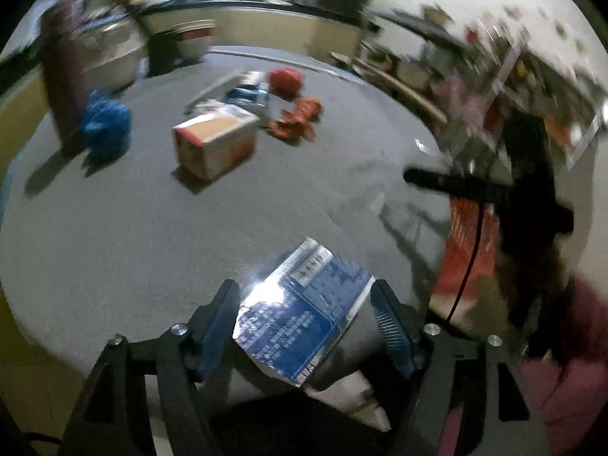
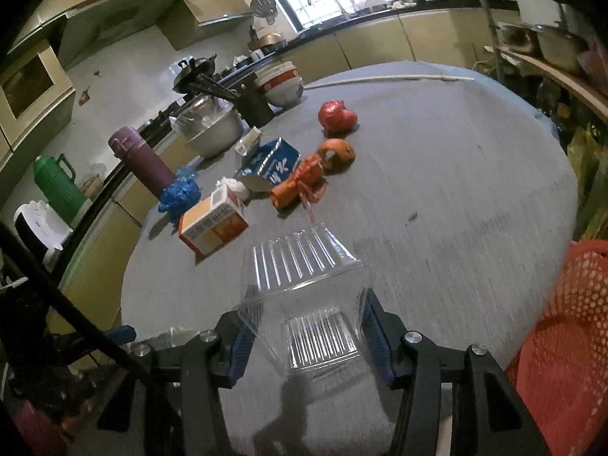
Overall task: Collect trash
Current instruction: 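Grasp the clear plastic tray with the right tool while the left tool grips the blue box, then drop the blue box and clear tray into the red basket with both tools, then grasp the red plastic bag with the right tool while the left tool grasps the white-and-red box, then carry the red bag and white-and-red box to the red basket and release both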
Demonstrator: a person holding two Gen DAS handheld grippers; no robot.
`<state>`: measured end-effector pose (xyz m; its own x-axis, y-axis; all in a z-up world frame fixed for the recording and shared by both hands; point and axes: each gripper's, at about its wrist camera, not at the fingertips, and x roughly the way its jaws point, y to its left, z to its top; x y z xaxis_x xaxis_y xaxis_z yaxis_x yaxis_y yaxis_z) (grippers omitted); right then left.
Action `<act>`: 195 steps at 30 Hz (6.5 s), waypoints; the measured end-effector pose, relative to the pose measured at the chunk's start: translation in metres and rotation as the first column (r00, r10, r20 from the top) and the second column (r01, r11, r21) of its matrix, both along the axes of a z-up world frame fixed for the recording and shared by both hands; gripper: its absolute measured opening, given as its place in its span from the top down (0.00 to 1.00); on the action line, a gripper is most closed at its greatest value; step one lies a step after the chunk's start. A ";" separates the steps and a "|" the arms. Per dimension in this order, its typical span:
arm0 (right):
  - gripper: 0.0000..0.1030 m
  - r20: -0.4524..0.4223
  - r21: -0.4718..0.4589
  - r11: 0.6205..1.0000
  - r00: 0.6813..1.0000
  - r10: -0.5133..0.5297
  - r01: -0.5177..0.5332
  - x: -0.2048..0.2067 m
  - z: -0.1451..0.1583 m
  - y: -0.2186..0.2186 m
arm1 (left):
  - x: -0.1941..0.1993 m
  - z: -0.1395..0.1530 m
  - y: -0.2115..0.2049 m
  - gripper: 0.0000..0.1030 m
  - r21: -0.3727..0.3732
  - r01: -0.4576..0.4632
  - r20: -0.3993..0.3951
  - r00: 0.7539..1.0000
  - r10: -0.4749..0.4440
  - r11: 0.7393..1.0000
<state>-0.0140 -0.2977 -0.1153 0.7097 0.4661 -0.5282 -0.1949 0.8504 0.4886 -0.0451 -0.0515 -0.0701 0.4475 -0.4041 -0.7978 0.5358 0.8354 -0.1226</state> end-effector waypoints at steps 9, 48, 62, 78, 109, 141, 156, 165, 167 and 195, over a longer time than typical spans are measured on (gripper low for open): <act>0.47 -0.015 0.024 1.000 1.000 -0.020 0.020 -0.006 -0.001 -0.007 | 0.015 -0.022 -0.011 0.25 0.083 0.079 0.002 0.997 -0.080 0.993; 0.47 0.012 0.050 0.999 1.000 -0.006 0.005 -0.014 0.001 -0.001 | 0.007 -0.036 -0.025 0.22 0.207 0.045 0.059 0.997 -0.059 0.977; 0.47 0.053 0.053 0.987 0.987 -0.153 0.150 -0.036 0.008 -0.062 | 0.026 -0.017 -0.064 0.37 0.192 0.063 0.101 0.991 -0.084 0.979; 0.40 -0.110 0.145 0.825 0.838 -0.535 0.546 -0.130 -0.048 -0.229 | 0.020 -0.015 -0.303 0.36 0.080 0.434 -0.024 0.901 -0.433 0.897; 0.27 0.016 0.153 0.890 0.899 -0.438 0.431 -0.084 -0.004 -0.159 | -0.005 -0.014 -0.066 0.32 0.112 -0.198 0.012 0.980 0.198 0.974; 0.39 -0.034 0.029 0.996 0.996 -0.083 0.084 0.206 0.078 0.004 | 0.107 0.022 0.026 0.20 0.087 -0.362 0.289 0.901 0.324 0.928; 0.62 -0.151 -0.050 0.997 0.986 -0.074 0.067 0.321 0.047 0.016 | 0.162 -0.008 0.009 0.20 0.067 -0.168 0.155 0.976 0.156 0.984; 0.62 -0.058 0.061 0.996 0.996 -0.067 0.070 0.244 0.067 -0.018 | 0.151 -0.016 0.004 0.46 0.064 -0.144 0.128 0.983 0.135 0.988; 0.62 -0.036 0.110 0.991 0.997 -0.067 0.071 0.213 0.070 -0.032 | 0.139 -0.012 0.001 0.46 0.055 -0.144 0.145 0.980 0.135 0.988; 0.62 0.055 0.280 0.940 0.975 -0.217 0.193 -0.066 0.045 -0.127 | 0.011 0.039 -0.150 0.46 0.232 -0.206 0.416 0.904 0.094 0.951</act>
